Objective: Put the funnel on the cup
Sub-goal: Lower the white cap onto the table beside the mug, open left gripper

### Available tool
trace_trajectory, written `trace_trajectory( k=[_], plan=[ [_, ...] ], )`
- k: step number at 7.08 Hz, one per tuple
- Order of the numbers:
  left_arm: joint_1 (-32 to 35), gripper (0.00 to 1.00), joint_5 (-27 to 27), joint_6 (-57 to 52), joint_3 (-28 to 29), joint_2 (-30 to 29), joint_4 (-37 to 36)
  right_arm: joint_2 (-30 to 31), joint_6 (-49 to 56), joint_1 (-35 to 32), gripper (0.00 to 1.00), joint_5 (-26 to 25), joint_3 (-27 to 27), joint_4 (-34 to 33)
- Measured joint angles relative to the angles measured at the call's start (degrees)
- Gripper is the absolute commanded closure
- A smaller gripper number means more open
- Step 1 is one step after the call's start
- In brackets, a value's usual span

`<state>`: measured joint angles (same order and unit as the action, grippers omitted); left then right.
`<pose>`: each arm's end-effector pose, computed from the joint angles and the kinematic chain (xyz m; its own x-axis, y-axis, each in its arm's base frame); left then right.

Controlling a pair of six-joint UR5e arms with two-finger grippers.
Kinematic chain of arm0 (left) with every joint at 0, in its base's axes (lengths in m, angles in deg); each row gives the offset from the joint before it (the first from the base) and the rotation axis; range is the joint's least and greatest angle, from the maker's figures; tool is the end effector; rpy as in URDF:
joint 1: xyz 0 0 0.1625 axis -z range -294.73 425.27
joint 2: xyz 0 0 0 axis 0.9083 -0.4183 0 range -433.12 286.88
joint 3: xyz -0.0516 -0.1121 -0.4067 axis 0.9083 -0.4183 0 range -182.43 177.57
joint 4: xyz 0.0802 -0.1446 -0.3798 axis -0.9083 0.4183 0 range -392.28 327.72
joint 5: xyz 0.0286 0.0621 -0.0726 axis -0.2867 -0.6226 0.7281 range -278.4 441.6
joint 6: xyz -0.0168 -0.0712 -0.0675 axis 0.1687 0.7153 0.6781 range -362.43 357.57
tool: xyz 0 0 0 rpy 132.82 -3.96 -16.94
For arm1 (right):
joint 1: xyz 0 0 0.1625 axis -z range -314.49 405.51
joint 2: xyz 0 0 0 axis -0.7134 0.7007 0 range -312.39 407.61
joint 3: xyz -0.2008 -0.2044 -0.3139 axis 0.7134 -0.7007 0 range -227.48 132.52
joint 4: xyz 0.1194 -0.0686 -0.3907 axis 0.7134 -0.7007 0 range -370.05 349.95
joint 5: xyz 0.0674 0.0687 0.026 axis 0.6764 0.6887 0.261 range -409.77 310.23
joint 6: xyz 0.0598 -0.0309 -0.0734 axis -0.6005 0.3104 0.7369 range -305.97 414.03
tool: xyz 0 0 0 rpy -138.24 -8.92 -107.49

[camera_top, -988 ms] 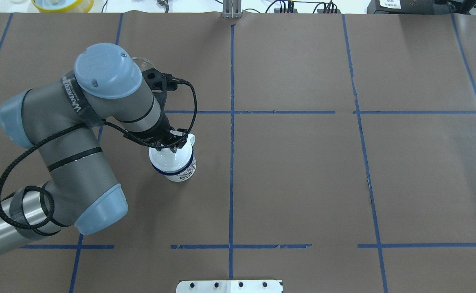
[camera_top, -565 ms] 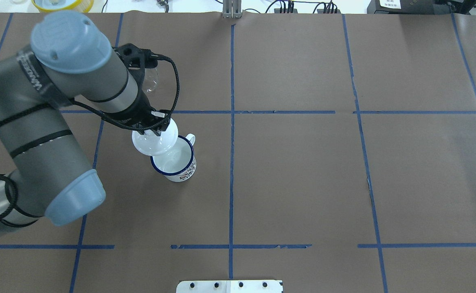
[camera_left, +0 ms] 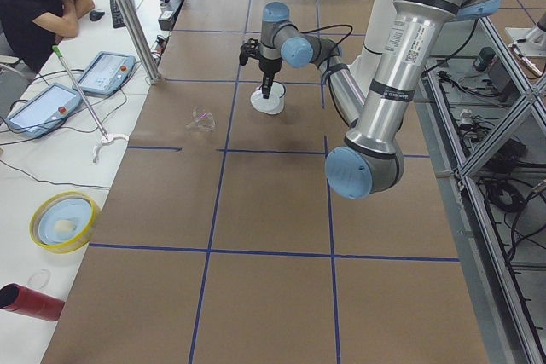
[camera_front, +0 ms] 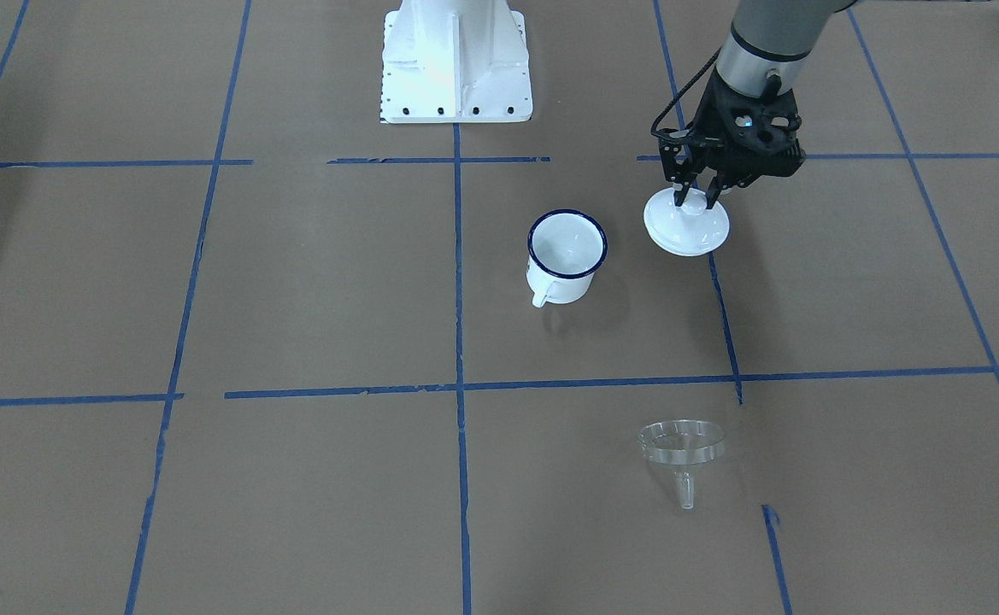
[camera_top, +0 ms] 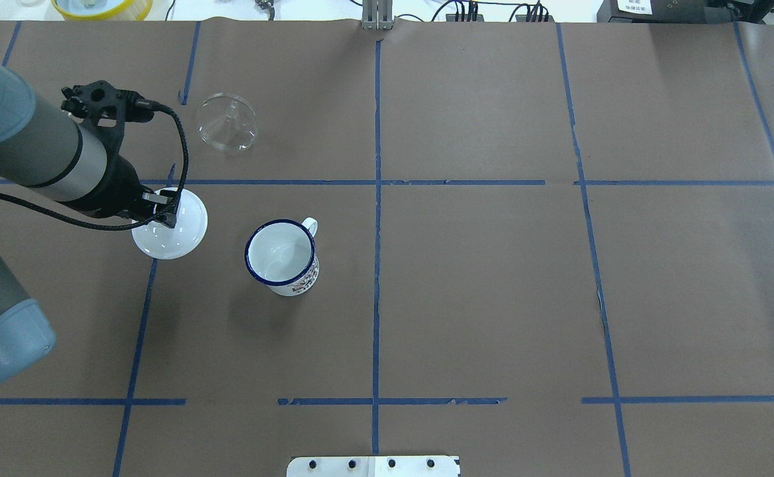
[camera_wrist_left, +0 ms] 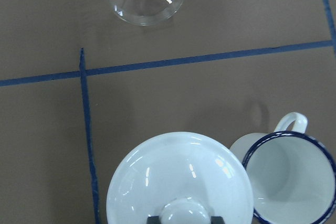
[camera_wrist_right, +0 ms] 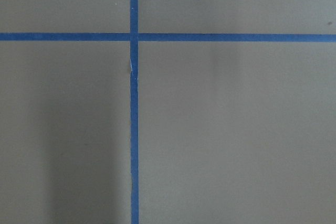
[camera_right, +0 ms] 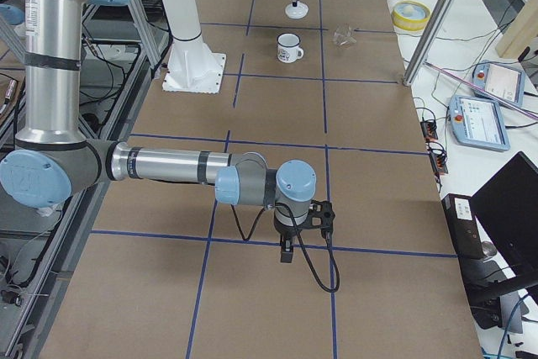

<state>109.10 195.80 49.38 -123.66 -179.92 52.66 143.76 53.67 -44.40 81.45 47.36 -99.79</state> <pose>0.3111 -0.4269 0.2763 0.6809 0.1283 -0.7210 0.0116 0.9825 0.1857 0.0669 -0.4450 0.6709 0.7523 0.0173 0.6586 -0.0032 0.9997 -0.0226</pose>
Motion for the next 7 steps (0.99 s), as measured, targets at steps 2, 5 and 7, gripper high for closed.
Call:
trace_trajectory(
  k=[2,5,7],
  plan=[
    [-1.17,1.00,-0.02,2.45,5.92,3.48,10.75,0.00,0.00,0.00,0.00,0.00,0.00,0.00],
    [-3.96,1.00,-0.10,3.00,13.79,0.98,13.81,0.00,0.00,0.00,0.00,0.00,0.03,0.00],
    [-4.31,1.00,-0.11,1.52,16.12,0.01,13.92,0.00,0.00,0.00,0.00,0.00,0.04,0.00]
  ],
)
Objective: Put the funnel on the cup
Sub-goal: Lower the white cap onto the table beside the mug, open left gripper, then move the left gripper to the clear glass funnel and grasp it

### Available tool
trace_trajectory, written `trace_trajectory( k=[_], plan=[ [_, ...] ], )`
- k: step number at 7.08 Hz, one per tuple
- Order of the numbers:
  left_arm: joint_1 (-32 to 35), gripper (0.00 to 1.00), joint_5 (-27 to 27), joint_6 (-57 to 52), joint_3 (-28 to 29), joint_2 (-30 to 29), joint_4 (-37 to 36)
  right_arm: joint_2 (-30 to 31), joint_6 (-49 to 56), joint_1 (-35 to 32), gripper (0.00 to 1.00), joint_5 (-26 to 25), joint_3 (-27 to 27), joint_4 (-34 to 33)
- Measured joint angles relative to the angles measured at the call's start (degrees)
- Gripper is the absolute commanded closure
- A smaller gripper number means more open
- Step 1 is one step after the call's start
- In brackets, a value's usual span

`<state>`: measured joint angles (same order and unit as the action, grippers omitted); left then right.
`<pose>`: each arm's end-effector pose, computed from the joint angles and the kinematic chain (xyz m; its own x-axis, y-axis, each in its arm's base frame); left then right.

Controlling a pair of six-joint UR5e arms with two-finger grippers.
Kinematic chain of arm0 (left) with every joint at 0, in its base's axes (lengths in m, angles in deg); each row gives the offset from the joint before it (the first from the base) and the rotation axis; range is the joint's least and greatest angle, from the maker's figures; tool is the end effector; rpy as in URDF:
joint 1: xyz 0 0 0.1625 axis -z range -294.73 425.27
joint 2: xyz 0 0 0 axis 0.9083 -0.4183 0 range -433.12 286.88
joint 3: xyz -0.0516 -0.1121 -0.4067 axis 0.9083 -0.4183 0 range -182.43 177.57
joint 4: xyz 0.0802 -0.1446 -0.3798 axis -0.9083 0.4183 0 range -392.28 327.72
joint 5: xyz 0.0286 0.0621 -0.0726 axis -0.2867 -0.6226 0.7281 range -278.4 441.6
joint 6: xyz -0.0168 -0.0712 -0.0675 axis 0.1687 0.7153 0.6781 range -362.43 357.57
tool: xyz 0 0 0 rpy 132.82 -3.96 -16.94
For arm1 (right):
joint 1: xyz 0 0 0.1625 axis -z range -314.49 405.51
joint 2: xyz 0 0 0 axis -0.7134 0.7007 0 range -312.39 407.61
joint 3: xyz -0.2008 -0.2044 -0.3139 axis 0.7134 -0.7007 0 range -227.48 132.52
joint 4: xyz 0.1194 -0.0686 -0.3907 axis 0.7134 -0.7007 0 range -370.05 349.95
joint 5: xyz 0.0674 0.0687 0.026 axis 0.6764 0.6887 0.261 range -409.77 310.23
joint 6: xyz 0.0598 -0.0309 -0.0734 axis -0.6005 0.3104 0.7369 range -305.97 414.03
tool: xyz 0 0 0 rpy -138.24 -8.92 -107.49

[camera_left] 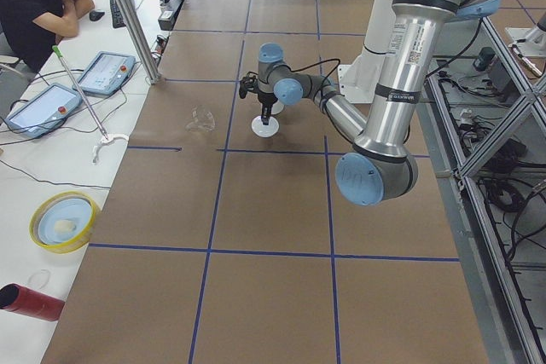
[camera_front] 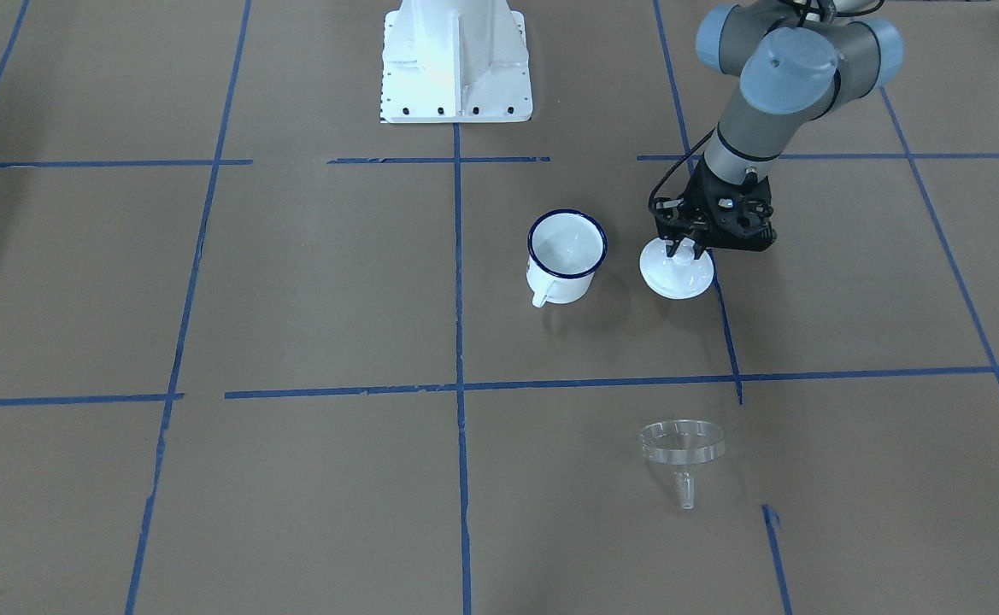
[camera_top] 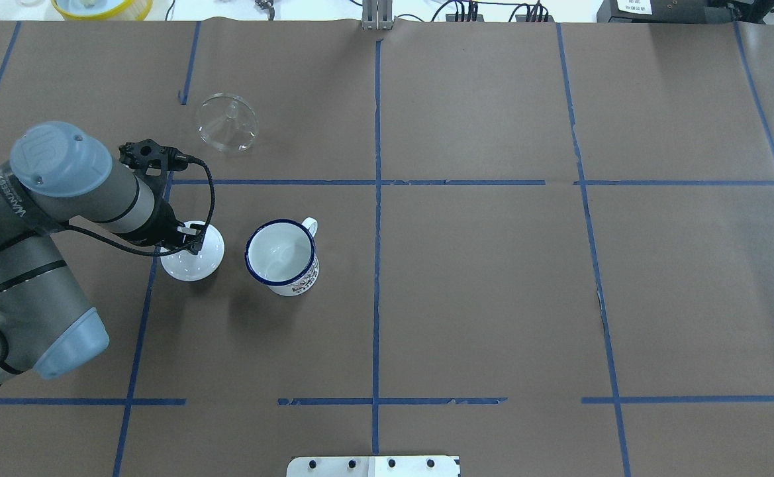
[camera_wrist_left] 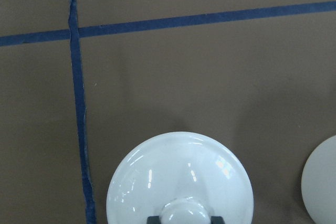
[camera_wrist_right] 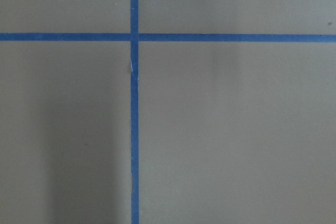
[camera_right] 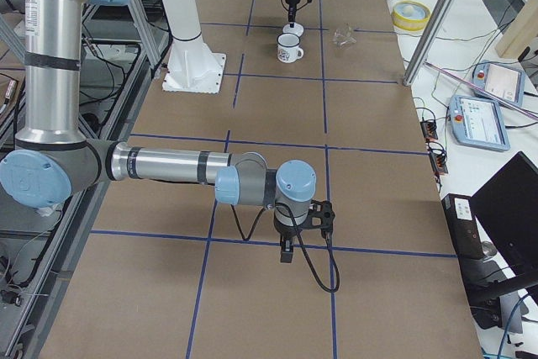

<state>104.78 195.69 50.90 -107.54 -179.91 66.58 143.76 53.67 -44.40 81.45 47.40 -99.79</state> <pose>0.3967 -0.4473 0.3659 0.6929 0.1354 -0.7082 -0.0481 0.9887 0.1420 0.0669 -0.4451 0.6705 0.7523 0.0168 0.6586 -0.0032 0.9998 -0.0219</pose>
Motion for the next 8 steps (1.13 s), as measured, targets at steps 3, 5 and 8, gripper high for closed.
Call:
trace_trajectory(
  k=[3,5,8],
  plan=[
    [-0.05,0.01,0.06,-2.80,1.81,-0.55,0.01,0.00,0.00,0.00,0.00,0.00,-0.02,0.00],
    [-0.05,0.00,0.10,-6.54,2.22,-0.66,0.01,0.00,0.00,0.00,0.00,0.00,0.01,0.00],
    [2.69,0.00,0.09,-7.62,1.63,-2.68,-0.18,0.00,0.00,0.00,0.00,0.00,0.00,0.00]
  ],
)
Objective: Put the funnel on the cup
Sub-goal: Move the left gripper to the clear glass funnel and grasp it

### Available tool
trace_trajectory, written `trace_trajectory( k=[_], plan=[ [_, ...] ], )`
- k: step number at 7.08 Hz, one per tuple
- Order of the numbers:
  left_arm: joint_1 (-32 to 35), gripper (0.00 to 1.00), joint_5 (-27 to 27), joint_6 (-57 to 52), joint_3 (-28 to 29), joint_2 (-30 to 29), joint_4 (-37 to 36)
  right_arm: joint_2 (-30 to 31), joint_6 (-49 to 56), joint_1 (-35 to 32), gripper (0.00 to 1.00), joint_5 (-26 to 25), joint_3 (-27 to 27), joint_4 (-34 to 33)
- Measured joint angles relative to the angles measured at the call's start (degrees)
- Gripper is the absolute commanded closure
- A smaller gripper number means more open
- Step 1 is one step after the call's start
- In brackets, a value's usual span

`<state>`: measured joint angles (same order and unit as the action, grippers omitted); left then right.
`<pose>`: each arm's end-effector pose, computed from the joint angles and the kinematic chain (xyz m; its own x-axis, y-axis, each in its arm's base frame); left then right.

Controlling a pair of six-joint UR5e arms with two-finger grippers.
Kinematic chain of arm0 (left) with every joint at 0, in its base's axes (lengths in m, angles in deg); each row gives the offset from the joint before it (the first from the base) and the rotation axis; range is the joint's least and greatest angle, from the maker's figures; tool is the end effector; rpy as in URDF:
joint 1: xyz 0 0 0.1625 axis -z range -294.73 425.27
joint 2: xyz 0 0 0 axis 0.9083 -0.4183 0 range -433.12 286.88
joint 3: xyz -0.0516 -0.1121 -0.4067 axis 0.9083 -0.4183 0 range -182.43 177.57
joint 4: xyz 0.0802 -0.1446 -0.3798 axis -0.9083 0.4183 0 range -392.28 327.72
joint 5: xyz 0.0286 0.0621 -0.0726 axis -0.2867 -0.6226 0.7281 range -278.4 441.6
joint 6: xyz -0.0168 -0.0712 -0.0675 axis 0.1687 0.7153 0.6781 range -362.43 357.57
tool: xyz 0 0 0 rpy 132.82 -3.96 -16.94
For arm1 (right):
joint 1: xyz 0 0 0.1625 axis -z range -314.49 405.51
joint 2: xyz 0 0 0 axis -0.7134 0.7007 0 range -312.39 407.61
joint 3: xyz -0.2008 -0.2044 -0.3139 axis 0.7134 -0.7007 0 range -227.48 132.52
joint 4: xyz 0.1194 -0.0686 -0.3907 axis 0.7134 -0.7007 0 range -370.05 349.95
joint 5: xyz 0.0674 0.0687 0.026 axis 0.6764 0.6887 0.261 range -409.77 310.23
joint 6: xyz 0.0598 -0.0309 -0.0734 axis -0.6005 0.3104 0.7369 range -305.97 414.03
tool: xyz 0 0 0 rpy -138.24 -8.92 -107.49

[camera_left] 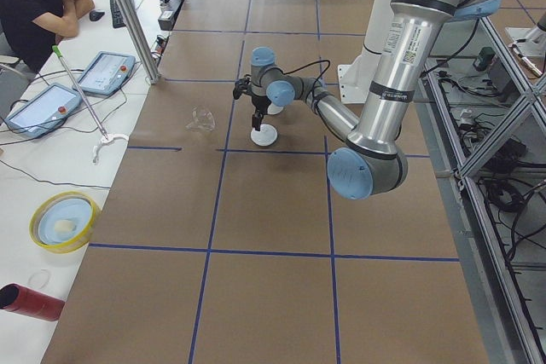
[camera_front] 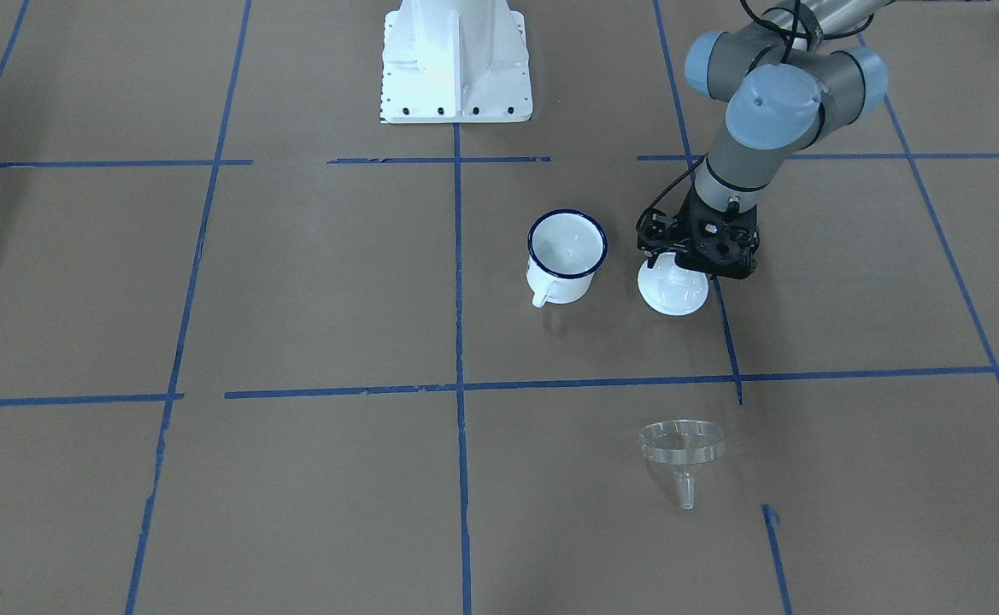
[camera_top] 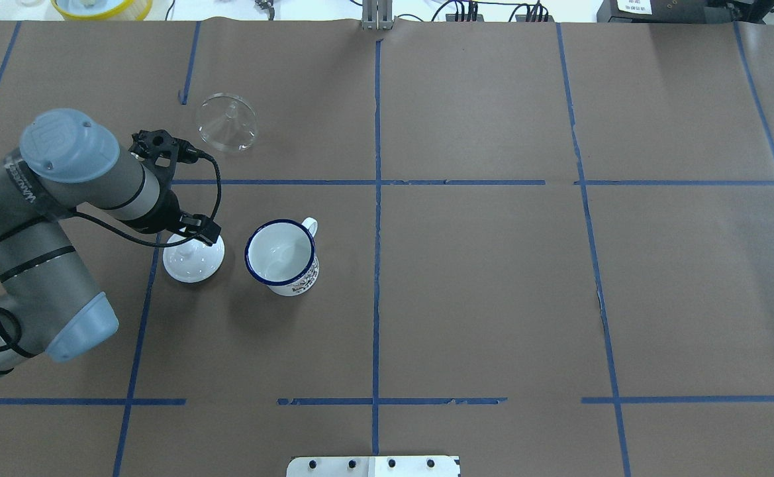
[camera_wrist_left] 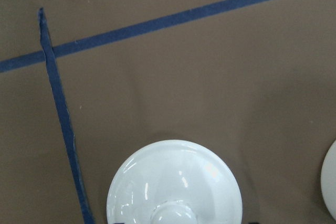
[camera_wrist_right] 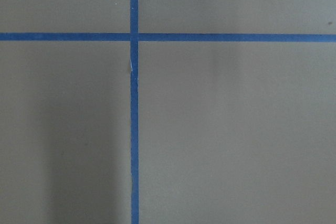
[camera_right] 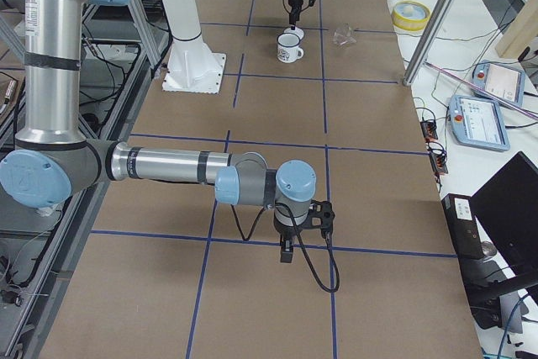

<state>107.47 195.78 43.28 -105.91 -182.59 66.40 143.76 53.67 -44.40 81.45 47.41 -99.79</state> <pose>0.3865 -0.4754 0.3516 0.6836 0.2402 -0.6892 -0.0924 0.9652 0.2448 0.0669 -0.4451 0.6704 0.7523 0.0167 0.6586 -0.0032 0.9998 -0.0217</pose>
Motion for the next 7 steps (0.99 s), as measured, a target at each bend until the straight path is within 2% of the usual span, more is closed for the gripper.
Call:
trace_trajectory(
  k=[3,5,7],
  plan=[
    [6.33,0.00,0.23,5.94,-0.63,-2.36,-0.28,0.00,0.00,0.00,0.00,0.00,-0.03,0.00],
    [7.32,0.00,-0.01,22.98,0.73,-4.71,2.22,0.00,0.00,0.00,0.00,0.00,0.00,0.00],
    [7.11,0.00,-3.86,47.20,8.34,-5.84,17.07,0.00,0.00,0.00,0.00,0.00,0.03,0.00]
  ],
)
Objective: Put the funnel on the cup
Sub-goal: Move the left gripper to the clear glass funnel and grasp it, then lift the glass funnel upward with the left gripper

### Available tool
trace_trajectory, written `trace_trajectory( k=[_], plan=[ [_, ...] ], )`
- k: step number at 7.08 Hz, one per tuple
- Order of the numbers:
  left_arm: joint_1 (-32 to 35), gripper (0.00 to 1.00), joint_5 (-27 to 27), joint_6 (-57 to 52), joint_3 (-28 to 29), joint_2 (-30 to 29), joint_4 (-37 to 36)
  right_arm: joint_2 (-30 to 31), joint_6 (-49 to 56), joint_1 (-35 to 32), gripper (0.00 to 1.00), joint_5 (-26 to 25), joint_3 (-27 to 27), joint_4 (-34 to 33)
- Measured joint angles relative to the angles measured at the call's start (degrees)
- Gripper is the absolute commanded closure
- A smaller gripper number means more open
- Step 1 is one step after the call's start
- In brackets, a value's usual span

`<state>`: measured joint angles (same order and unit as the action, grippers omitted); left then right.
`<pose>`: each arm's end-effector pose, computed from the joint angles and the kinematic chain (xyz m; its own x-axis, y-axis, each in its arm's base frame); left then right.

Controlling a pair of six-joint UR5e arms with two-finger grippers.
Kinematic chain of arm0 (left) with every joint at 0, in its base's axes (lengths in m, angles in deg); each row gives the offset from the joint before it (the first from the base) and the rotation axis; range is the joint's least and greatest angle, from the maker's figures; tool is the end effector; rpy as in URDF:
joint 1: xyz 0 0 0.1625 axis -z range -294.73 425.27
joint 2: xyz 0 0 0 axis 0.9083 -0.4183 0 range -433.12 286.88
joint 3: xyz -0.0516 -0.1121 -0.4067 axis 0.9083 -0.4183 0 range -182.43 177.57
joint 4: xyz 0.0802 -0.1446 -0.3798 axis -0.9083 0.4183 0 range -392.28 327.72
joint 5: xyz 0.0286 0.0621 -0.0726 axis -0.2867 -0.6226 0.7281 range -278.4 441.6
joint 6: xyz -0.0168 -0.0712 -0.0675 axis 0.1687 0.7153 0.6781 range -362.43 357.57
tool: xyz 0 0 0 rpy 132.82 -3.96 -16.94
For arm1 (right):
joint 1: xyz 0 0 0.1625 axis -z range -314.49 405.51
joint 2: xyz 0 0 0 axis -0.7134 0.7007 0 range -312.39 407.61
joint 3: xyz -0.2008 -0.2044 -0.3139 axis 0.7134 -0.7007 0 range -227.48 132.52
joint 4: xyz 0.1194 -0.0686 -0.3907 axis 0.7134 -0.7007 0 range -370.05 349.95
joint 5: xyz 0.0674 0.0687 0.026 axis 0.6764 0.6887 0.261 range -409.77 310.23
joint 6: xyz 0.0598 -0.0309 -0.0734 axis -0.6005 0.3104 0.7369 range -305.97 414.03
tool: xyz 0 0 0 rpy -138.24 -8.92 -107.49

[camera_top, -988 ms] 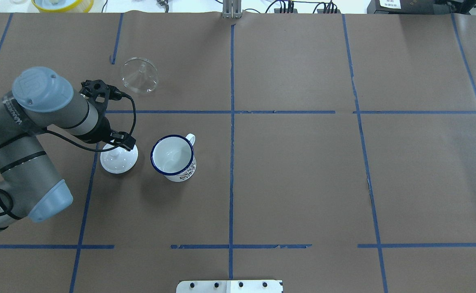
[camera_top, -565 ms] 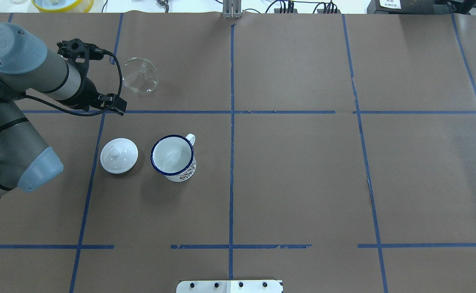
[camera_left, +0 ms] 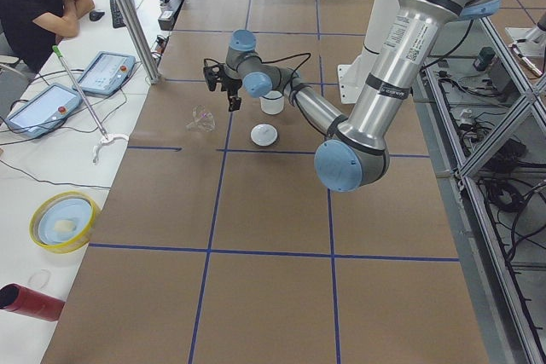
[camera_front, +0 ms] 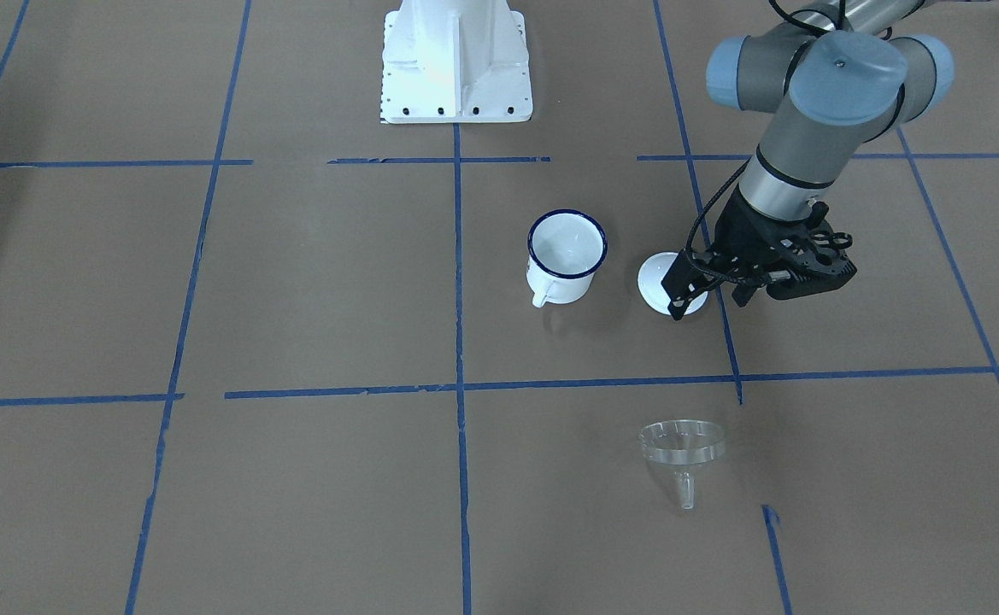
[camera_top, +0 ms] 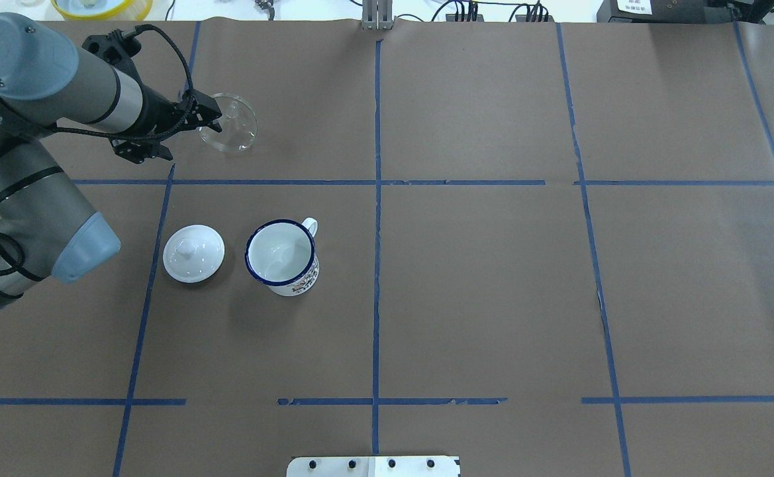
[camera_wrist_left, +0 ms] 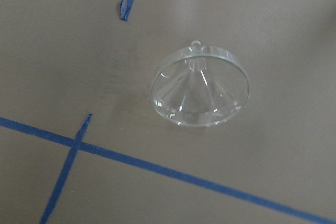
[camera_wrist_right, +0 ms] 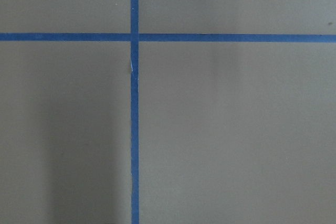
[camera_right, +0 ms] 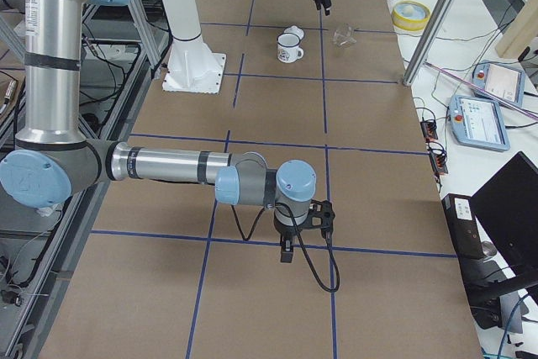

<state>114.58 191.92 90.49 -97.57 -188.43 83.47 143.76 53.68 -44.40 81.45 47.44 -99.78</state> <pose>0.3508 -0.5595 0.3171 0.3357 -0.4635 -0.8200 0.5407 0.8077 -0.2352 0.0669 -0.4451 0.6702 0.7523 0.0161 0.6586 -0.0031 0.9998 -0.0209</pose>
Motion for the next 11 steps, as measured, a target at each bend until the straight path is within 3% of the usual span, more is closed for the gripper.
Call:
trace_trajectory(
  k=[2,4,7,9,10,11],
  plan=[
    [-2.45,0.00,-7.95,16.78,8.28,-1.98,11.42,0.00,0.00,0.00,0.00,0.00,-0.02,0.00],
    [-5.60,0.00,-19.15,27.81,13.06,-4.45,15.09,0.00,0.00,0.00,0.00,0.00,-0.01,0.00],
    [-6.33,0.02,-24.92,34.17,17.23,-6.04,17.76,0.00,0.00,0.00,0.00,0.00,-0.02,0.00],
    [-6.41,0.18,-26.45,35.56,19.81,-7.36,18.14,0.00,0.00,0.00,0.00,0.00,-0.05,0.00],
    [-6.40,0.30,-26.64,35.67,20.85,-7.66,18.66,0.00,0.00,0.00,0.00,0.00,-0.07,0.00],
    [-6.32,0.50,-26.70,35.63,22.06,-7.80,20.20,0.00,0.00,0.00,0.00,0.00,-0.06,0.00]
  ],
)
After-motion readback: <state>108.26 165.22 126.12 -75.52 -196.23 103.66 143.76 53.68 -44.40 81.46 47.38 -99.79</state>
